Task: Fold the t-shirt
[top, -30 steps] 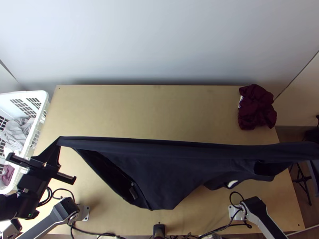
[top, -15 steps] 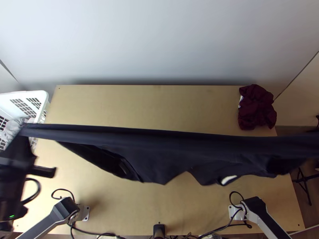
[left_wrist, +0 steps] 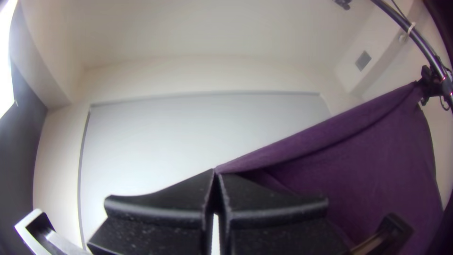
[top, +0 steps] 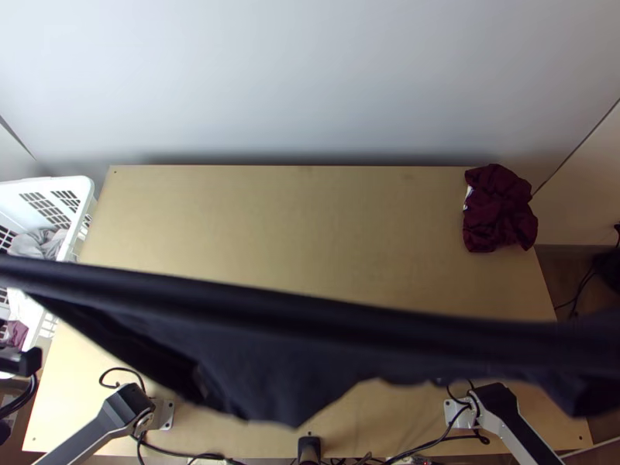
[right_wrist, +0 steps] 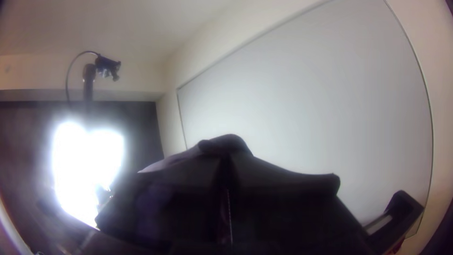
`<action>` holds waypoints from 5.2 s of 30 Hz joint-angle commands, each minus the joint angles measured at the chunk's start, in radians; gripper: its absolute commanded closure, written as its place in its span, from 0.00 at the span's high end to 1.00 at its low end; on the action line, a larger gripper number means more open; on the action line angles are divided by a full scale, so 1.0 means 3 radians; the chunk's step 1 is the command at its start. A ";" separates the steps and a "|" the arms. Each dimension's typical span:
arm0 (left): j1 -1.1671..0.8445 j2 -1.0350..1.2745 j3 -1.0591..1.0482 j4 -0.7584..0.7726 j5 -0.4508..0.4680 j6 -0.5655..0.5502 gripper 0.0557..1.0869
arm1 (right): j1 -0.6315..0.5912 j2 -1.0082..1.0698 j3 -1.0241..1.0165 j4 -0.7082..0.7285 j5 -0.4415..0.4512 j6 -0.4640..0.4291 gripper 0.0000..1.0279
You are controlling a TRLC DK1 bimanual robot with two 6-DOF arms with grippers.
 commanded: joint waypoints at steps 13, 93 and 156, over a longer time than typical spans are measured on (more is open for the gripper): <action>-0.0041 -0.0864 -0.1280 -0.0258 0.0081 -0.0098 0.03 | 0.0435 -0.0006 -0.1739 -0.1087 -0.0213 -0.0189 0.03; 0.1826 0.5124 0.0648 -0.0483 0.1866 -0.1576 0.95 | -0.0245 0.4228 -0.1923 0.2318 -0.0228 -0.1053 0.03; 0.1524 0.5594 0.1410 -0.1859 0.1835 -0.2169 0.95 | -0.0265 0.4146 -0.1903 0.2186 -0.0208 -0.1109 0.03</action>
